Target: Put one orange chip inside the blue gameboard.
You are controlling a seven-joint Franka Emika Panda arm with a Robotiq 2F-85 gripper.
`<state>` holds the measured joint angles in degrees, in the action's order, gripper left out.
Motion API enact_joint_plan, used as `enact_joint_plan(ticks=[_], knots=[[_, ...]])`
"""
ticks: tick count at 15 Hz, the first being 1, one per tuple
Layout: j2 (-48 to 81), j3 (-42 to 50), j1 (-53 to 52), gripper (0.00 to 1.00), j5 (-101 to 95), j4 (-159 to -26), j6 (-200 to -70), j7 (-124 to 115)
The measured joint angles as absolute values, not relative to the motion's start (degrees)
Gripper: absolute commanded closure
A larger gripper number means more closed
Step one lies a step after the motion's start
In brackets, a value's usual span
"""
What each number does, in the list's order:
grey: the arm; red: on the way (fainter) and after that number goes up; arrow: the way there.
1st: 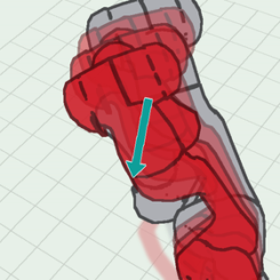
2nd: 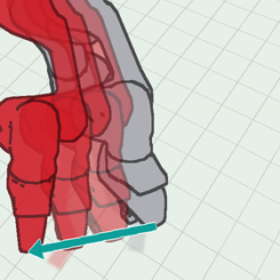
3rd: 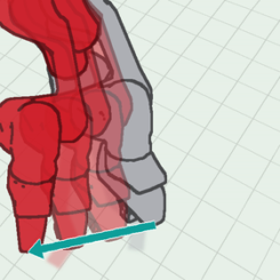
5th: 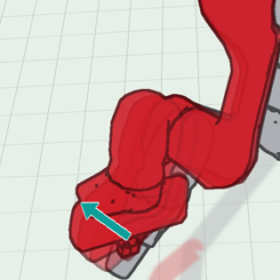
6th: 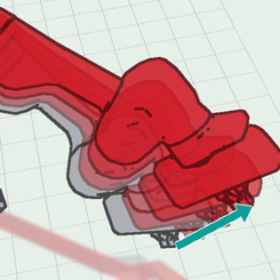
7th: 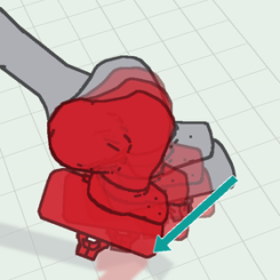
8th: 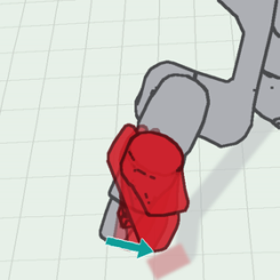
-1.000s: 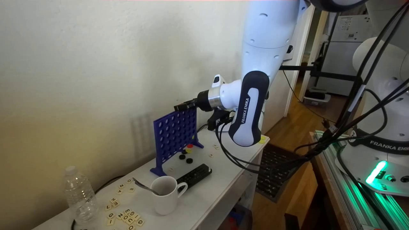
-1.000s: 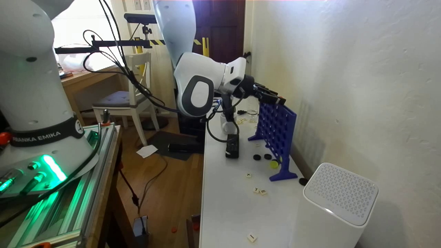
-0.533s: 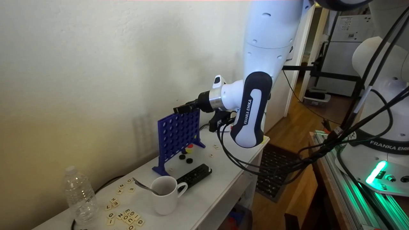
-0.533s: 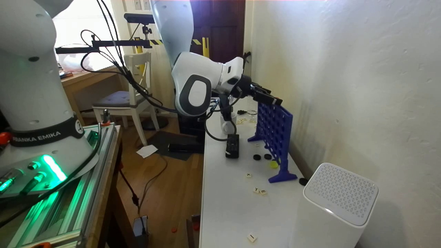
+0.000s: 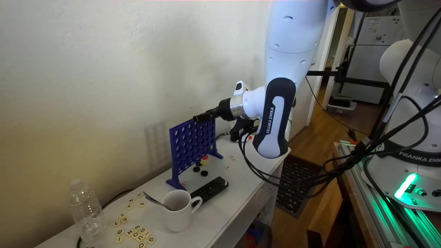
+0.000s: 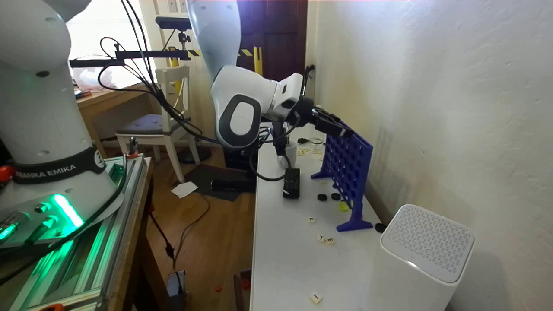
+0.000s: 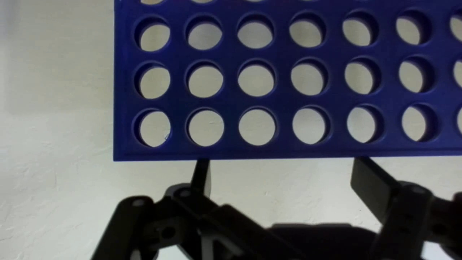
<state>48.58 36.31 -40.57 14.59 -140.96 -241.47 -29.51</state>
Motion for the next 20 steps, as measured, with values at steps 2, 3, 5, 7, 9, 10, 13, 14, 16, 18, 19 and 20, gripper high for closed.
enact_joint_plan(ticks=[2,3,5,7,9,10,13,14,16,18,19,20], knots=[[48.6,36.6,-40.6,0.0,14.6,-141.0,-241.5,-29.5],[48.6,36.7,-40.6,0.0,14.6,-141.0,-241.5,-29.5],[48.0,35.3,-39.3,0.0,16.2,-141.0,-241.8,-27.5],[46.4,34.5,-39.2,0.0,19.1,-142.0,-241.5,-25.9],[42.5,32.5,-39.6,0.0,25.1,-144.3,-241.2,-21.7],[40.2,33.2,-41.9,0.0,28.7,-146.3,-240.9,-20.4],[32.2,34.5,-50.7,0.0,42.5,-152.4,-237.8,-14.1],[29.4,34.9,-54.1,0.0,47.6,-154.3,-235.8,-11.3],[23.9,35.4,-60.5,0.0,57.2,-157.5,-230.9,-5.1],[19.8,35.4,-64.8,0.0,66.8,-158.0,-225.6,1.5],[18.9,35.4,-65.7,0.0,71.5,-157.9,-225.0,3.6],[18.6,35.5,-66.0,0.0,74.4,-157.9,-224.9,4.9]])
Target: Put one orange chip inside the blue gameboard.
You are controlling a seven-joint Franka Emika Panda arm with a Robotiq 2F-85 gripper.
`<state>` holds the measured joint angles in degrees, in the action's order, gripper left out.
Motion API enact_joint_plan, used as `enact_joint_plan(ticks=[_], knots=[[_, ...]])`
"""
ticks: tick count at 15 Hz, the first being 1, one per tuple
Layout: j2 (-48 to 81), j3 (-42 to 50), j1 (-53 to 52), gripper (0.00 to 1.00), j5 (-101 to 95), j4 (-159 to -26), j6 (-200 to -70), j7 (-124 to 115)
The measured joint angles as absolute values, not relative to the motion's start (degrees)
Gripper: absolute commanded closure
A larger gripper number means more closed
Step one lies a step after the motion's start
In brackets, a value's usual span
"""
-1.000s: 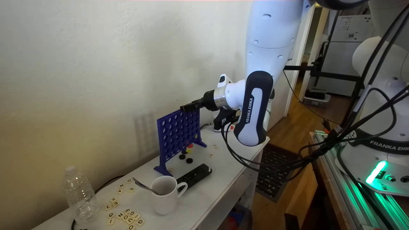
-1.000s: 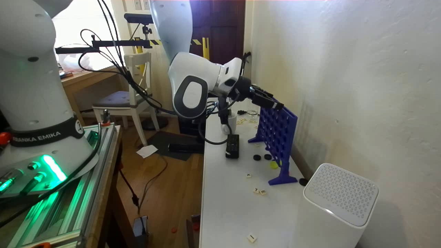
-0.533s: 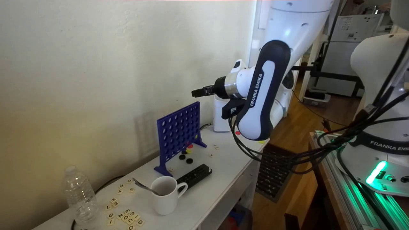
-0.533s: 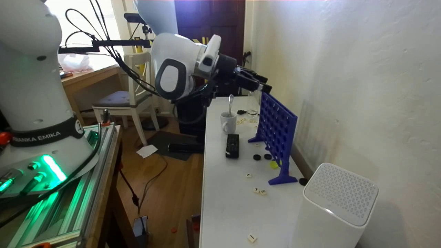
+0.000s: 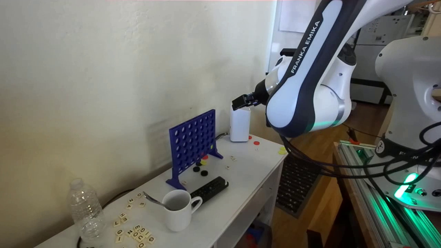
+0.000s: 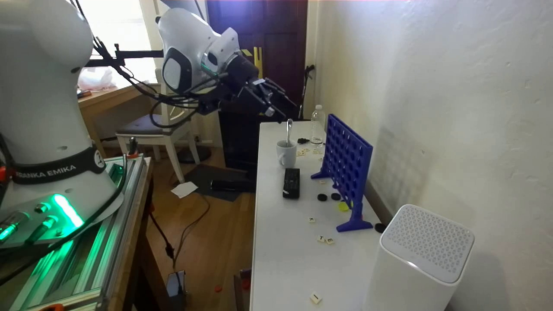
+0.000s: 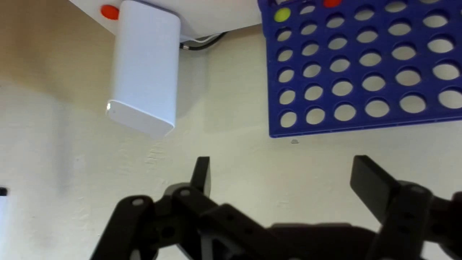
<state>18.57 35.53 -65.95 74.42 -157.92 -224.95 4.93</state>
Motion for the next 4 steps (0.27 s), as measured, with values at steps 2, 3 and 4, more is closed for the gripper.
enact_joint_plan(ticks=[2,3,4], knots=[[18.5,35.9,-65.9,0.0,75.9,-157.9,-224.9,5.3],[18.6,35.9,-65.9,0.0,76.0,-157.9,-224.8,5.3],[18.6,35.9,-65.9,0.0,76.0,-157.9,-224.8,5.3]])
